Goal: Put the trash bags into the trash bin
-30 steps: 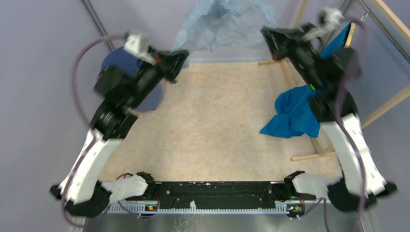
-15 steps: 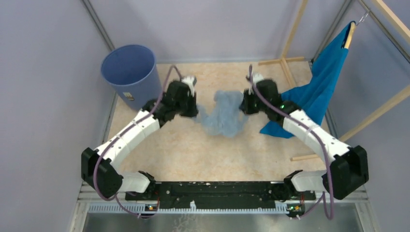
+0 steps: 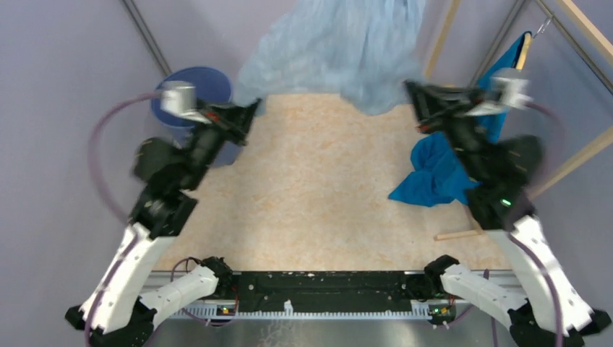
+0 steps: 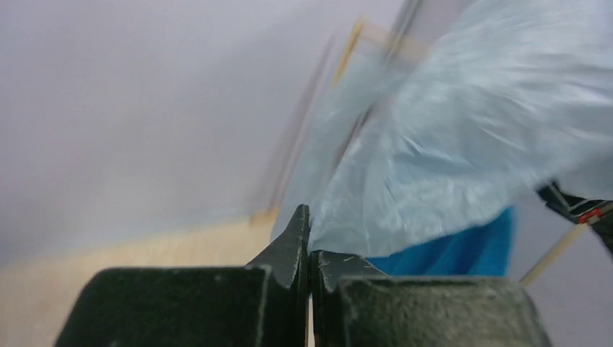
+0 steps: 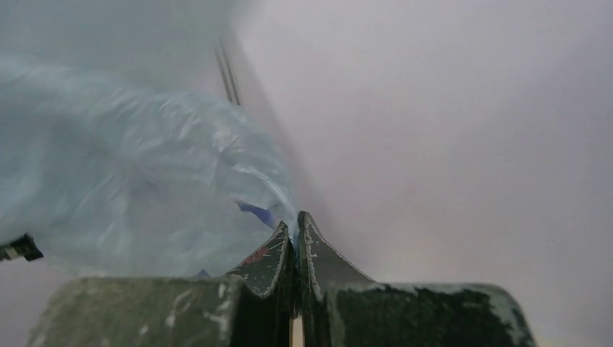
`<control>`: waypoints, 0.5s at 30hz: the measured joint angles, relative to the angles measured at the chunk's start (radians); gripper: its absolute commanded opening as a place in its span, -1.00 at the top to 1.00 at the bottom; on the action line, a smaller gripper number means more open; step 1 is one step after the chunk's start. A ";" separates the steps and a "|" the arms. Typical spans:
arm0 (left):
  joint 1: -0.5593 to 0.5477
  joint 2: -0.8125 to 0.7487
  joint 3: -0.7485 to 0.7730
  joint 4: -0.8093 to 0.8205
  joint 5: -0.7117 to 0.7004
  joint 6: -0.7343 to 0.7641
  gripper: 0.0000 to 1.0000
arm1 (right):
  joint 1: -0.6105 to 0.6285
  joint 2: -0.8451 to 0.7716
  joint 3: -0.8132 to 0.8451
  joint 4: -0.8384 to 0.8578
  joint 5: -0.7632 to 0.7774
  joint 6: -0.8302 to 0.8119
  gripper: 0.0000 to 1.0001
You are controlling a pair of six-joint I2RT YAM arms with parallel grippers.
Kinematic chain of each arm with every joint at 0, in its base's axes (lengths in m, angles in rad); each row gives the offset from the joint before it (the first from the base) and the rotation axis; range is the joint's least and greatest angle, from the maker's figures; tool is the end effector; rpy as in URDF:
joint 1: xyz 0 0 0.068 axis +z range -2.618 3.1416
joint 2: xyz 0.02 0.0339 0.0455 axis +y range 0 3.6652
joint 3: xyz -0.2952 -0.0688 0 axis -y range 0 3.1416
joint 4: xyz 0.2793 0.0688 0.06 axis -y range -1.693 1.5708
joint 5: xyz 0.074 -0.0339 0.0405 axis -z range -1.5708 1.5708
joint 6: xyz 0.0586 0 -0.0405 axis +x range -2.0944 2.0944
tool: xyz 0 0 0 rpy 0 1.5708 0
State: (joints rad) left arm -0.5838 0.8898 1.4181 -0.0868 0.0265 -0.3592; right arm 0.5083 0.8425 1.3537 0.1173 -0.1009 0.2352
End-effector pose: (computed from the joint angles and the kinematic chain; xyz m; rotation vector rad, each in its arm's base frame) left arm 0.1368 -0.0922 0.5921 0.1554 1.1595 -0.8525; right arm 0.1236 0.0756 0.6006 -0.2261 0.9430 0.7335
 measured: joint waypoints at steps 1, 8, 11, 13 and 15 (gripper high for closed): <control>0.001 -0.002 -0.075 -0.001 -0.030 -0.014 1.00 | 0.000 0.019 -0.082 0.007 0.003 0.005 1.00; 0.006 0.304 -0.576 -0.332 -0.035 -0.114 1.00 | 0.000 0.372 -0.566 -0.300 -0.026 0.082 1.00; 0.006 0.209 -0.600 -0.455 0.016 -0.115 1.00 | 0.000 0.301 -0.547 -0.475 -0.033 0.091 1.00; 0.006 0.120 -0.493 -0.462 0.044 -0.109 1.00 | 0.000 0.252 -0.418 -0.529 -0.032 0.084 1.00; 0.006 0.092 -0.324 -0.452 0.055 -0.095 1.00 | 0.000 0.238 -0.137 -0.546 -0.031 0.067 1.00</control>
State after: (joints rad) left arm -0.5774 0.9817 1.0943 -0.5385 0.0811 -0.4545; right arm 0.5087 1.0805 1.2171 -0.4290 -0.1322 0.3023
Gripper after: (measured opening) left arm 0.007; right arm 0.004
